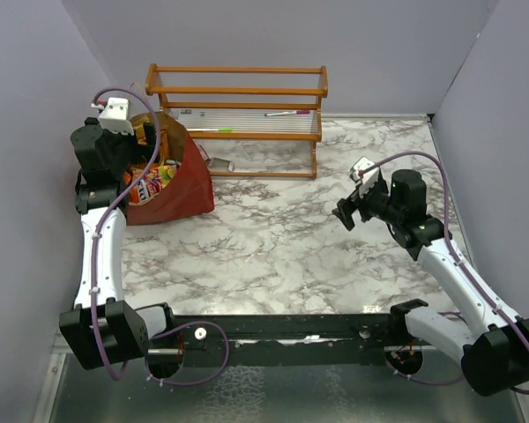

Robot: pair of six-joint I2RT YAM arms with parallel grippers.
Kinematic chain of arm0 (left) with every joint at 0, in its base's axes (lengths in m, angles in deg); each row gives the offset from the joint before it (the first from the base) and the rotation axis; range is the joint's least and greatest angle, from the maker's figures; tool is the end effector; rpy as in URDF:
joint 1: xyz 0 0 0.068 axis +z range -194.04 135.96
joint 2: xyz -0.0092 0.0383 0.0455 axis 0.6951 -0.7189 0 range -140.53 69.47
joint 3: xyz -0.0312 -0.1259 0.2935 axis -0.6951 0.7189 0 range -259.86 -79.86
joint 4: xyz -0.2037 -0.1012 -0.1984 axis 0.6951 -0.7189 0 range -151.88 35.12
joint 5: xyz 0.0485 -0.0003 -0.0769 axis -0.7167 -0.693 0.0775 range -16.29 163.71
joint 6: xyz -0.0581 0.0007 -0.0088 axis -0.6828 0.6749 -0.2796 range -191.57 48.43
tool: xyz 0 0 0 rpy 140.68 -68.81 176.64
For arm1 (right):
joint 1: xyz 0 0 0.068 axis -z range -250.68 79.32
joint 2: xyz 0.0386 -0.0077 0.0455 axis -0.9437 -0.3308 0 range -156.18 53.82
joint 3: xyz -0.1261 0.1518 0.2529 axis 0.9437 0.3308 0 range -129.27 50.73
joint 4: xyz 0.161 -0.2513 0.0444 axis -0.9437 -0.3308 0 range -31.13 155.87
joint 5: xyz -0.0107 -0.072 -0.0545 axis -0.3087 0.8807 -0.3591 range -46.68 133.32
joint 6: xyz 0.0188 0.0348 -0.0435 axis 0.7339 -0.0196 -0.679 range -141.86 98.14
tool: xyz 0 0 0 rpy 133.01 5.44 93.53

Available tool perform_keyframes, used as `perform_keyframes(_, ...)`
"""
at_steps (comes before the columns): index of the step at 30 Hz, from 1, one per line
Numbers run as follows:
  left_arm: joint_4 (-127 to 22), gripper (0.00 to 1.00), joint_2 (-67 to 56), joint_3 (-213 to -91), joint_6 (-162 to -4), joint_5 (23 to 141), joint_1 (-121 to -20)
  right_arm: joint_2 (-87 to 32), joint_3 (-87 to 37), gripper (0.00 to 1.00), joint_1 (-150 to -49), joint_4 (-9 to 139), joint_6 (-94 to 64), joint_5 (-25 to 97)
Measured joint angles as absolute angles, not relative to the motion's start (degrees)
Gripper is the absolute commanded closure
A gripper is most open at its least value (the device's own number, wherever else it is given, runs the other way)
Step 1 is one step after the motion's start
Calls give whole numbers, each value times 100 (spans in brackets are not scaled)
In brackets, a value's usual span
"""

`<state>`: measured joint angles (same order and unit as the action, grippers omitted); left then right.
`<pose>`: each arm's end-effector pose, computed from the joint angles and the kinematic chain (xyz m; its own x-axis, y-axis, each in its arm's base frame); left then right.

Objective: Place the snacks into the paper bag
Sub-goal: Reset both arms

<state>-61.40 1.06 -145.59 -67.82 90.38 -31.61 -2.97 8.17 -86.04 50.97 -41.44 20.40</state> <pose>0.3035 0.0544 0.4332 -0.1511 0.0308 -0.9880 0.0805 0.9966 0.0187 0.2279 0.0798 0.3080 -0.2506 -0.3889 -0.8865 -0.6961 0.7088 -0.1142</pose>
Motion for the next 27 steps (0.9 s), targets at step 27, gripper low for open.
perform_keyframes(27, -5484, 1, 954, -14004, -7387, 9989, -3161, -872, -156, 1, -8556, 4961, -2863, 4479)
